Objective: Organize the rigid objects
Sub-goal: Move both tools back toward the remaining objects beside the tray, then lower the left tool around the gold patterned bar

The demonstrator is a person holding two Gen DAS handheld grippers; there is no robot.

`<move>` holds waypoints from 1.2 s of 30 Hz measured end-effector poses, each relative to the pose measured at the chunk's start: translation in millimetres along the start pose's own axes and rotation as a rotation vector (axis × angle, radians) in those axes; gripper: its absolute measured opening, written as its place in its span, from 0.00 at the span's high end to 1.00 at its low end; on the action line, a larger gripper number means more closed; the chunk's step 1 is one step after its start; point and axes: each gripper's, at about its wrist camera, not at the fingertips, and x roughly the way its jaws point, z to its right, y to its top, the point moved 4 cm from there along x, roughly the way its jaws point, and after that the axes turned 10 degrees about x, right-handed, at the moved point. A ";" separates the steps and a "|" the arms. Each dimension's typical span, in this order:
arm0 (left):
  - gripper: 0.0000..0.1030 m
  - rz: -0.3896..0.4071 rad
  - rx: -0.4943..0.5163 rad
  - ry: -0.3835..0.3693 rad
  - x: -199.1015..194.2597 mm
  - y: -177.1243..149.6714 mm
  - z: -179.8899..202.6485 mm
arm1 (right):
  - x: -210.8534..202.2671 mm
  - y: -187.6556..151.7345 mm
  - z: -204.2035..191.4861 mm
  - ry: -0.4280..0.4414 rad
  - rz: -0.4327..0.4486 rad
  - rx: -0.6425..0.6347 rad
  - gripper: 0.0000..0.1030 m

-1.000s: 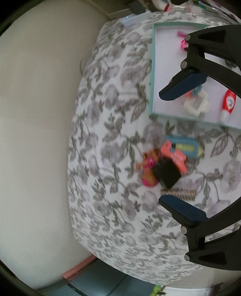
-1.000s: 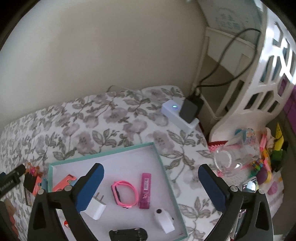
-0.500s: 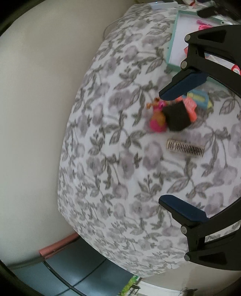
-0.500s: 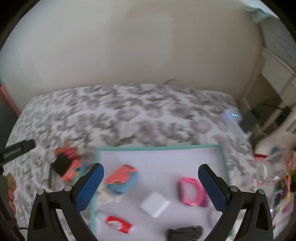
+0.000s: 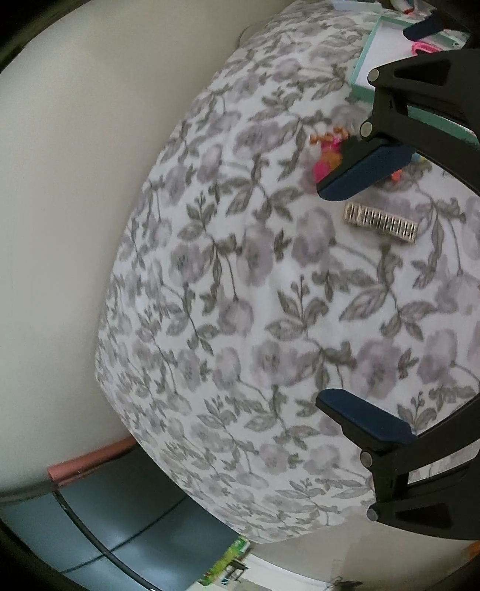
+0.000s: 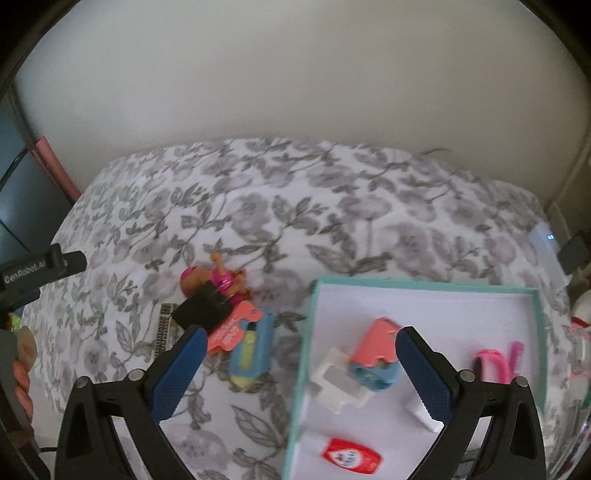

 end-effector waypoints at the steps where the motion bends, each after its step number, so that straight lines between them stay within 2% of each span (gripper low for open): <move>1: 0.01 -0.008 -0.003 0.002 4.3 -0.8 -3.3 | 6.8 -2.1 -4.3 0.008 -0.017 0.002 0.00; 5: 0.01 -0.068 0.013 -0.024 28.9 -7.1 -2.6 | 27.2 -11.0 -16.0 0.029 -0.066 0.002 0.00; 11: 0.01 -0.152 0.066 -0.090 61.4 -20.6 19.9 | 50.2 -24.2 -31.2 0.031 -0.106 -0.042 0.00; 17: 0.01 -0.193 0.120 -0.123 77.4 -28.1 39.8 | 65.4 -31.4 -37.9 0.049 -0.132 -0.042 0.00; 19: 0.01 -0.208 0.142 -0.124 83.2 -31.6 45.5 | 67.7 -30.8 -39.7 0.027 -0.117 -0.056 0.00; 31: 0.02 -0.260 0.183 -0.151 100.0 -43.9 60.7 | 70.1 -28.4 -36.9 0.009 -0.116 -0.064 0.00; 33: 0.04 -0.266 0.193 -0.166 100.0 -46.6 65.6 | 70.3 -28.2 -35.3 0.008 -0.118 -0.059 0.00; 36: 0.30 -0.279 0.202 -0.192 100.2 -50.8 72.4 | 69.9 -27.5 -33.2 0.003 -0.119 -0.057 0.00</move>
